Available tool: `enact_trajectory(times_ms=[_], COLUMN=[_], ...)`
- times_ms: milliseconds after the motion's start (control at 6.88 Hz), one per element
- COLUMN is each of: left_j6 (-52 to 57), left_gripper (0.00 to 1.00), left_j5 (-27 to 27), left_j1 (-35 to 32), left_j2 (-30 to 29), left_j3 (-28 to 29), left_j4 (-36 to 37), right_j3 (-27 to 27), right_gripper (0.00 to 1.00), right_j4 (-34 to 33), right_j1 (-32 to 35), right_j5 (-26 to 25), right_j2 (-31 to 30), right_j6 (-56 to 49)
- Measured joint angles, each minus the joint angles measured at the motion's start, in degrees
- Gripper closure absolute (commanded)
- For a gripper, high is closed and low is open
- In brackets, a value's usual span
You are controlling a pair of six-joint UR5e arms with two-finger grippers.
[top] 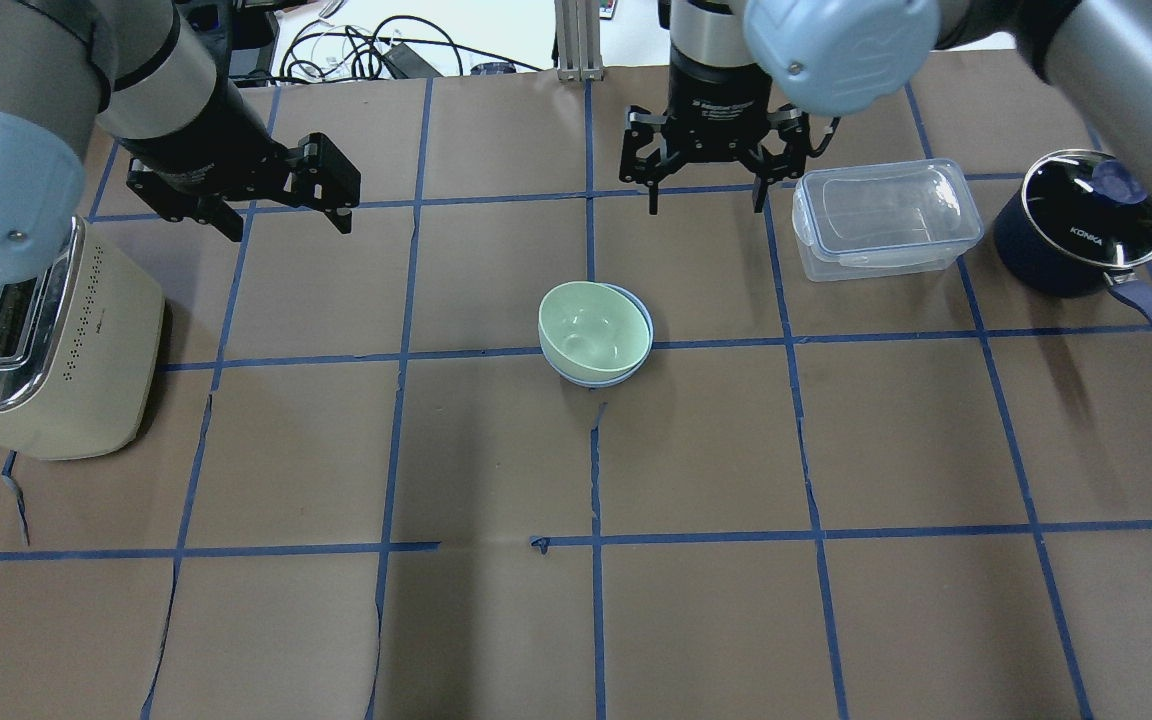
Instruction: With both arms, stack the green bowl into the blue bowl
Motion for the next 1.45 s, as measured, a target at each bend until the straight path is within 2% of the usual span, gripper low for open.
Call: enact_trajectory(times_ms=[291, 581, 872, 1453], left_j6=[-0.07, -0.09, -0.1, -0.1], left_gripper=[0.0, 0.0, 0.0, 0.0], left_j5=[-0.04, -0.01, 0.0, -0.07], left_j1=[-0.06, -0.08, -0.12, -0.17], left_j2=[0.06, 0.08, 0.14, 0.17], left_j3=[-0.08, -0.17, -0.21, -0.21], left_j4=[0.0, 0.0, 0.0, 0.0], right_j3=[7.04, 12.29, 13.81, 13.83], right_gripper=[0.0, 0.0, 0.0, 0.0], right_j4=[0.69, 0.95, 2.01, 3.48], right_j1=[-5.21, -8.06, -9.09, -11.07], right_j5=[0.01, -0.13, -0.15, 1.22], right_j2=[-7.68, -14.04, -16.01, -16.24], right_j6=[-8.47, -10.87, -10.88, -10.39])
